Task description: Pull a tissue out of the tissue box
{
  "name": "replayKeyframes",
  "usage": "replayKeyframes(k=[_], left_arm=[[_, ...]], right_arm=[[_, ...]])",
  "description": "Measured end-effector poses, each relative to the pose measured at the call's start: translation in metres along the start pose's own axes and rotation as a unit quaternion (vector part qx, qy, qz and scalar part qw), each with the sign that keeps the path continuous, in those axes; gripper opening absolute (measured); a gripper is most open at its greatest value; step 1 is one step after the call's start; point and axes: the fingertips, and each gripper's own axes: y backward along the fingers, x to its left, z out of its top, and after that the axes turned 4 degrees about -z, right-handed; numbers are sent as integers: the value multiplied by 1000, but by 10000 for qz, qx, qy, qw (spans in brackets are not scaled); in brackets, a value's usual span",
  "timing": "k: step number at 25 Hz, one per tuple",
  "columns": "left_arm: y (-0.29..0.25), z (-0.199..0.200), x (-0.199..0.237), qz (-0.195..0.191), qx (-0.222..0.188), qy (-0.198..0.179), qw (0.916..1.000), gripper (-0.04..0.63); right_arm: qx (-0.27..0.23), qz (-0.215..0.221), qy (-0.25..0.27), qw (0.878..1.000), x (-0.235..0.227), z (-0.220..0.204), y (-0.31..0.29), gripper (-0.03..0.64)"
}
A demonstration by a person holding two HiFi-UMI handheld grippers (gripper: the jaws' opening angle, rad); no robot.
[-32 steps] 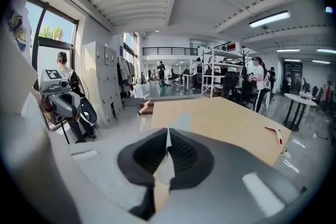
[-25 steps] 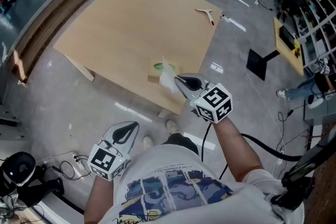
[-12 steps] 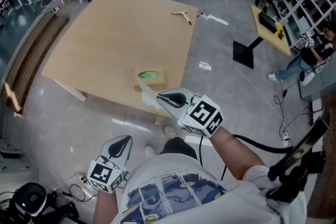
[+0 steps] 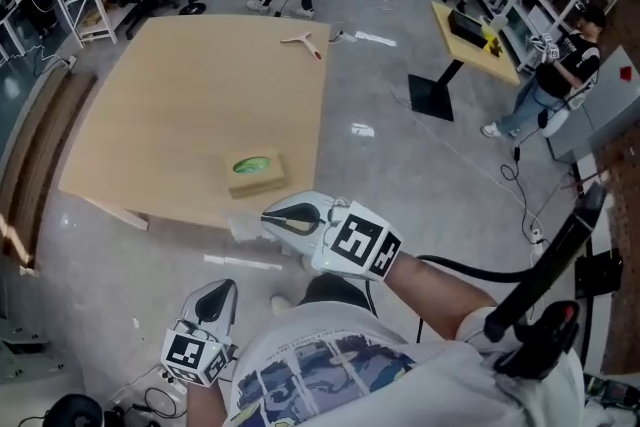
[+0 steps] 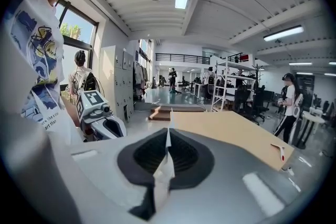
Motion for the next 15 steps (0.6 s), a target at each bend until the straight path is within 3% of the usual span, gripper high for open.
replayKeyframes(k=[15], left_arm=[[-5,6,1,-136,32,-169,9998,5]], right_arm=[[-120,-14,235,9997,8,21,16,3]])
